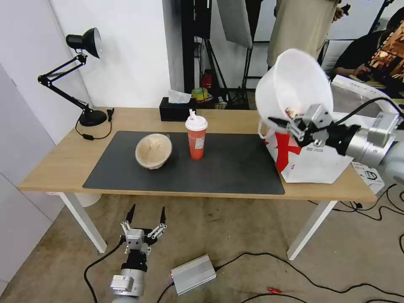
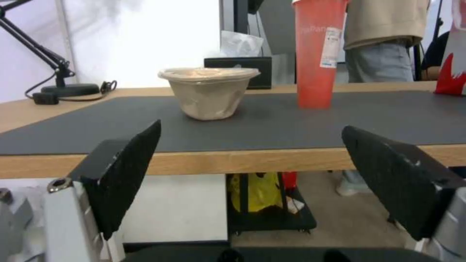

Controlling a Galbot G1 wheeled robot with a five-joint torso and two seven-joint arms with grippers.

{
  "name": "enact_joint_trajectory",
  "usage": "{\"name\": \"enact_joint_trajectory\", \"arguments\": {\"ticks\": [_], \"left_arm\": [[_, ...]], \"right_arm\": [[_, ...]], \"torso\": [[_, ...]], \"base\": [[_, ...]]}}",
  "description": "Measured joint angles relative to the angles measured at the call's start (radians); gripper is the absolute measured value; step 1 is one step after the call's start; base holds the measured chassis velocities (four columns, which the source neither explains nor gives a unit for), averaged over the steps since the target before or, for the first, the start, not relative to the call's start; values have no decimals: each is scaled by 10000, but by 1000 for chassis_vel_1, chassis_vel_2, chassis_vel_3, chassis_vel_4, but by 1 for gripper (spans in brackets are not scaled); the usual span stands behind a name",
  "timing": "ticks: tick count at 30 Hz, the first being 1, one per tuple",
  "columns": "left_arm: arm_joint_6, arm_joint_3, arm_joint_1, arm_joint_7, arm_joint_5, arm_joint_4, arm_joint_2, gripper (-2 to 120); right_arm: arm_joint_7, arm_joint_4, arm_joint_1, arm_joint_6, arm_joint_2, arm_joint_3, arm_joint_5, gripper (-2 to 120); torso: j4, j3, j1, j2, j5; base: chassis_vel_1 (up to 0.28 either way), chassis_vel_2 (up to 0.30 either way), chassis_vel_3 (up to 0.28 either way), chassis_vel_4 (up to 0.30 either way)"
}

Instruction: Pick up the trash from the table and place it into the takeout bag.

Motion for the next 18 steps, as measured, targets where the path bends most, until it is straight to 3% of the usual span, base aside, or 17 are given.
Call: {"name": "enact_joint_trajectory", "arguments": {"ticks": [18], "left_arm": [[-66, 11, -44, 28, -23, 110, 21, 100]], "right_arm": [[-6, -1143, 627, 143, 323, 282, 42, 0]], "torso": [[0, 0, 0, 0, 0]], "base": [[0, 0, 0, 0]]}}
